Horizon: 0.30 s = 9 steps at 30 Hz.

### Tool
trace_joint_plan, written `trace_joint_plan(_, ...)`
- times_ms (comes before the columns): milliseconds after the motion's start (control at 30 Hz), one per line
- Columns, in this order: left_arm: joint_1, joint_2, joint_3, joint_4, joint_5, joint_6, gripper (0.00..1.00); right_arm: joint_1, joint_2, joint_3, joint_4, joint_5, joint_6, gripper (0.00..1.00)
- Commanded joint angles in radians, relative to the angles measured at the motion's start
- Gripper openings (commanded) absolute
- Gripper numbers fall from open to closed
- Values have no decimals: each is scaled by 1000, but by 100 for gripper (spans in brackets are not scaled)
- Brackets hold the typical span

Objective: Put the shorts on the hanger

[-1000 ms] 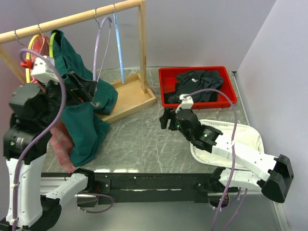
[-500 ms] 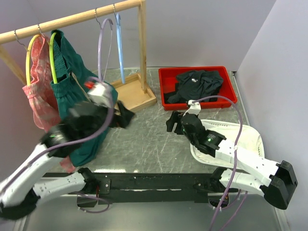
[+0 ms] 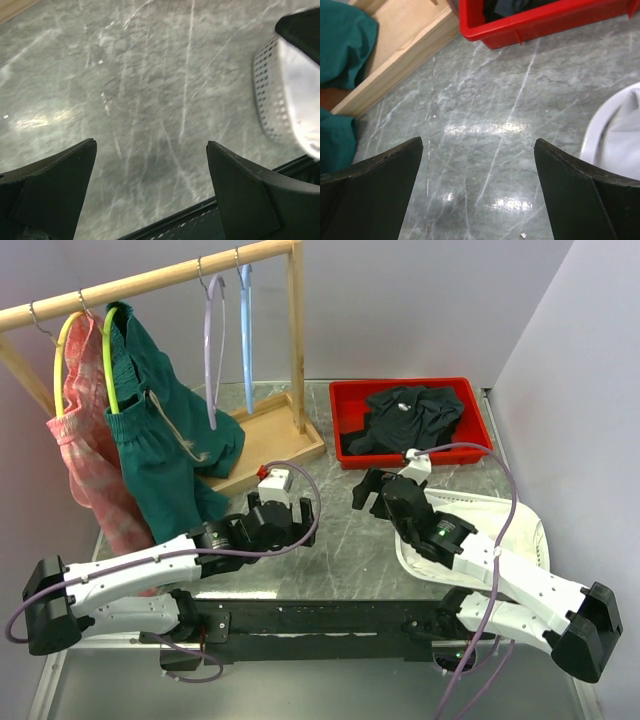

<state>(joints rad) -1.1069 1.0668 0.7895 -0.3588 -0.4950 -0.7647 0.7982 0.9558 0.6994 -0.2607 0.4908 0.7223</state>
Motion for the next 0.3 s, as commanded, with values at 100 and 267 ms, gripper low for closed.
trace_joint_plan(100,-2,62,11,186,-14,-18,96,-11,1,26,-44,64,43,100)
trace_joint_plan(267,-1,120,63,169,4,14,96,-20,24,48,-48,68,42,100)
